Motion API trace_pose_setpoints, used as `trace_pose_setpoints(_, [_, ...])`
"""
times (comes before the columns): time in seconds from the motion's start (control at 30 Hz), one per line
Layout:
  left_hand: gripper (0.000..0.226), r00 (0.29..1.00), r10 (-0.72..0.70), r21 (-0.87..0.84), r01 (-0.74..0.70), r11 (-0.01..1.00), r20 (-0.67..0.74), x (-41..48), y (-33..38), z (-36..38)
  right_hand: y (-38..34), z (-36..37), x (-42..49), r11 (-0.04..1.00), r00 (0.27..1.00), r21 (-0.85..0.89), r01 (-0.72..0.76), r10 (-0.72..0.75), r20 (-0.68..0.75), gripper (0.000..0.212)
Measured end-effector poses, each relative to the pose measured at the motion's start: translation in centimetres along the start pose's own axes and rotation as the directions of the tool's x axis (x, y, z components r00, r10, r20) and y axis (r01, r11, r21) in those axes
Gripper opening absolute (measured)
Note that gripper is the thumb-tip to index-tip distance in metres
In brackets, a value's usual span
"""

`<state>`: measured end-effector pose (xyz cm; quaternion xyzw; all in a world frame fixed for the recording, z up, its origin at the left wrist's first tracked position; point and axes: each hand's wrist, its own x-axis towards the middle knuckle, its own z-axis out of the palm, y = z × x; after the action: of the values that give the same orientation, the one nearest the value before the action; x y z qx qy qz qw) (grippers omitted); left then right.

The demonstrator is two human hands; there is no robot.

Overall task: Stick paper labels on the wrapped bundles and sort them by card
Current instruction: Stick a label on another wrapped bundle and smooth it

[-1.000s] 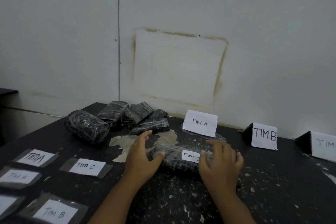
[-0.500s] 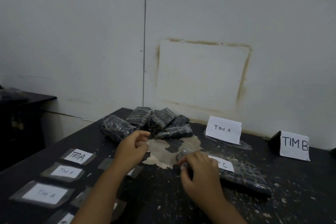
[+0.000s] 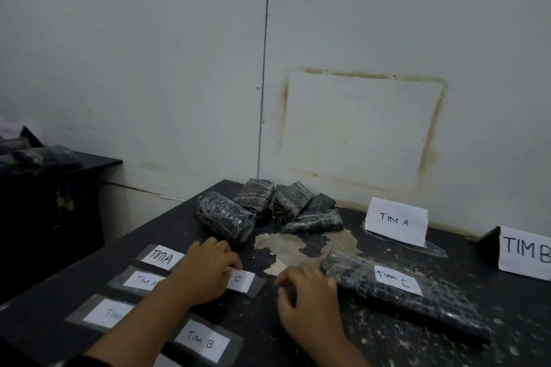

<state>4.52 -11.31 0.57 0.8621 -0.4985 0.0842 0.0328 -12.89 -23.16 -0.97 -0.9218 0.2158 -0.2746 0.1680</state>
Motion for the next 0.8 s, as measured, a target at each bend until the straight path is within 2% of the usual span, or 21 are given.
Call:
trace_pose_setpoints(0.17, [0.022,0.999,-0.019,-0.061,0.017,0.998,-0.029,0.5,0.0,0.2,0.6,-0.1,-0.3,0.999,0.999,0.046,-0.007,0.01,-0.053,0.019])
trace_pose_setpoints(0.3, [0.008,0.998,-0.066,-0.121,0.068,0.99,0.018,1.2,0.2,-0.2,0.7,-0.3,-0.4,0.997,0.999,0.077,-0.019,0.022,-0.044,0.013])
trace_pose_setpoints(0.5, [0.009,0.989,-0.123,-0.153,0.134,0.979,0.084,1.9,-0.2,-1.2,0.7,-0.3,-0.4,0.995,0.999,0.101,-0.012,0.016,-0.039,0.01])
trace_pose_setpoints(0.67, [0.016,0.976,-0.168,-0.204,0.193,0.96,0.137,1.8,-1.1,-2.0,0.5,0.1,-0.2,0.98,0.993,0.198,-0.007,0.03,-0.113,0.026])
trace_pose_setpoints(0.8, [0.028,0.984,-0.15,-0.32,0.174,0.931,0.099,1.9,-0.9,-2.9,-0.3,-0.3,-0.3,0.959,0.99,0.28,-0.037,0.073,-0.121,0.044])
